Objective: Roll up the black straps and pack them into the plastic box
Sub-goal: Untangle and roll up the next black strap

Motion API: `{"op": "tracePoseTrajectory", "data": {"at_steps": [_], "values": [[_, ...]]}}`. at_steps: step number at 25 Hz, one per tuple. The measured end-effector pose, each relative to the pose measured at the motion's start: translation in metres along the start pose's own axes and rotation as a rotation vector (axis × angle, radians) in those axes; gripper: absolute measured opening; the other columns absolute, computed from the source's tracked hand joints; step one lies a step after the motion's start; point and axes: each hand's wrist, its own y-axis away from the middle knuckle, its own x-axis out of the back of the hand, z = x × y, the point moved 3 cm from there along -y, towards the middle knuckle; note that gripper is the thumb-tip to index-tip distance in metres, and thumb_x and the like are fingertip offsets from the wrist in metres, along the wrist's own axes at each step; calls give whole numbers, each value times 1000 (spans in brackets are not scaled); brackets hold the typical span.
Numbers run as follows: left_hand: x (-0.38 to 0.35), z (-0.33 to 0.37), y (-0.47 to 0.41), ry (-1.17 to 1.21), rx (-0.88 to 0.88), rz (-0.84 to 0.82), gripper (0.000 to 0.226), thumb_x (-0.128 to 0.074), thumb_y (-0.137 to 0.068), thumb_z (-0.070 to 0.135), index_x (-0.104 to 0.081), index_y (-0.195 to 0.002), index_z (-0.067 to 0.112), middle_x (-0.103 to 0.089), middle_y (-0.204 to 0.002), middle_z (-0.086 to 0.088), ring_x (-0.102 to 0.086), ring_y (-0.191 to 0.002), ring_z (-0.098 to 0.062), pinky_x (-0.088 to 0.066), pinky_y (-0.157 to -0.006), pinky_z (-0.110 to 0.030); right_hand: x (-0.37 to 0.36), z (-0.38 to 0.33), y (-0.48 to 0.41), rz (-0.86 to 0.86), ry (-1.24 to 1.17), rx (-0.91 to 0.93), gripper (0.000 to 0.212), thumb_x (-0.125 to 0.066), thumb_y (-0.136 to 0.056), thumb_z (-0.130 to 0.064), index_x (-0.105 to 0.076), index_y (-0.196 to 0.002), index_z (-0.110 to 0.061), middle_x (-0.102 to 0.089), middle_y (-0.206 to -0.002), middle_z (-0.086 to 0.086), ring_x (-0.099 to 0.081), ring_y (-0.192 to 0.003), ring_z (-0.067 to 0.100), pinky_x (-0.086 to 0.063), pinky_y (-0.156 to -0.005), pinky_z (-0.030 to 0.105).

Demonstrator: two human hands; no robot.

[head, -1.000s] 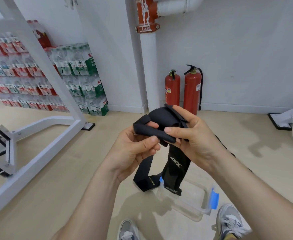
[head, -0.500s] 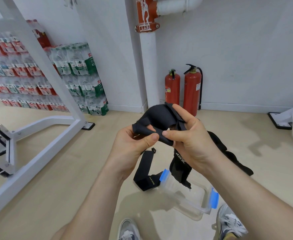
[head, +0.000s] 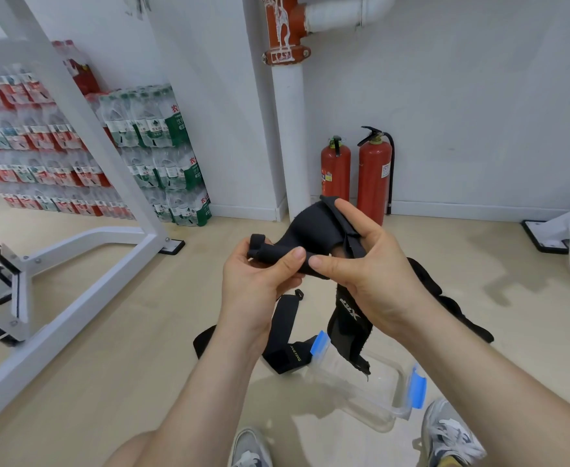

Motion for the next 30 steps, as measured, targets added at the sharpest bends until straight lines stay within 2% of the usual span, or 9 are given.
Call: {"op": "tracePoseTrajectory", "data": {"at_steps": [3,6,9,12,14,16,19,24,30], "values": [[0,-3,2,-2,62,-10,30,-78,-75,12,-54,-92,13,-71,-78,-5,-71,-72,-22,-56,-60,-26,3,-6,-4,39,194,62,98,-84,-60,-15,-42,-147,-34,-56,-140,-6,-60,-122,12,-52,-100,36],[2,1,1,16,187,-76,33,-73,-74,32,-58,-96,13,-75,-90,-4,-73,-78,-22,-55,-61,-26,8,-8,-6,46,205,92,93,-84,-69,-3,-42,-147,-33,-58,-139,-5,-61,-120,11,-54,-97,33],[12,3,0,-74,342,-59,16,-70,-84,35,-66,-77,21,-61,-68,4,-52,-54,-8,-35,-47,-18,12,-9,-7,48,262,101,89,-80,-75,1,-41,-147,-35,-58,-137,-9,-60,-120,9,-52,-100,34],[28,3,-6,-42,423,52,33,-66,-89,27,-55,-59,21,-49,-58,1,-34,-45,-9,-20,-40,-19,17,-10,-7,86,362,116,90,-82,-73,-10,-41,-145,-44,-53,-141,-14,-56,-125,8,-50,-103,35],[41,7,-10,-260,283,165,30,-65,-89,22,-50,-63,18,-54,-60,0,-42,-50,-13,-31,-48,-24,21,-10,-10,111,362,108,91,-82,-67,-19,-42,-143,-47,-54,-140,-16,-56,-125,8,-49,-104,38],[48,17,-10,-615,-121,250,18,-66,-83,9,-57,-77,23,-61,-79,6,-54,-72,-15,-42,-66,-27,22,-8,-11,114,348,88,92,-82,-62,-24,-42,-141,-49,-54,-140,-16,-55,-125,8,-49,-104,38],[39,22,-3,-802,-476,-12,56,-62,-79,-10,-61,-104,41,-60,-105,11,-58,-95,-7,-48,-81,-18,21,-4,-12,76,287,56,93,-84,-65,-14,-44,-143,-43,-60,-133,-12,-60,-118,8,-52,-96,32],[28,13,3,-416,34,-410,53,-72,-84,0,-63,-119,39,-73,-86,-12,-61,-56,-19,-56,-65,-34,22,-3,-14,-4,10,-68,82,-71,-75,17,-50,-141,-25,-70,-119,2,-71,-102,16,-58,-75,29],[18,12,0,-155,48,-412,29,-74,-68,6,-74,-87,29,-73,-80,-17,-63,-50,-18,-53,-51,-24,11,-3,-8,-117,-171,-139,69,-63,-77,18,-52,-137,-15,-77,-99,3,-74,-89,19,-58,-64,26]]}}
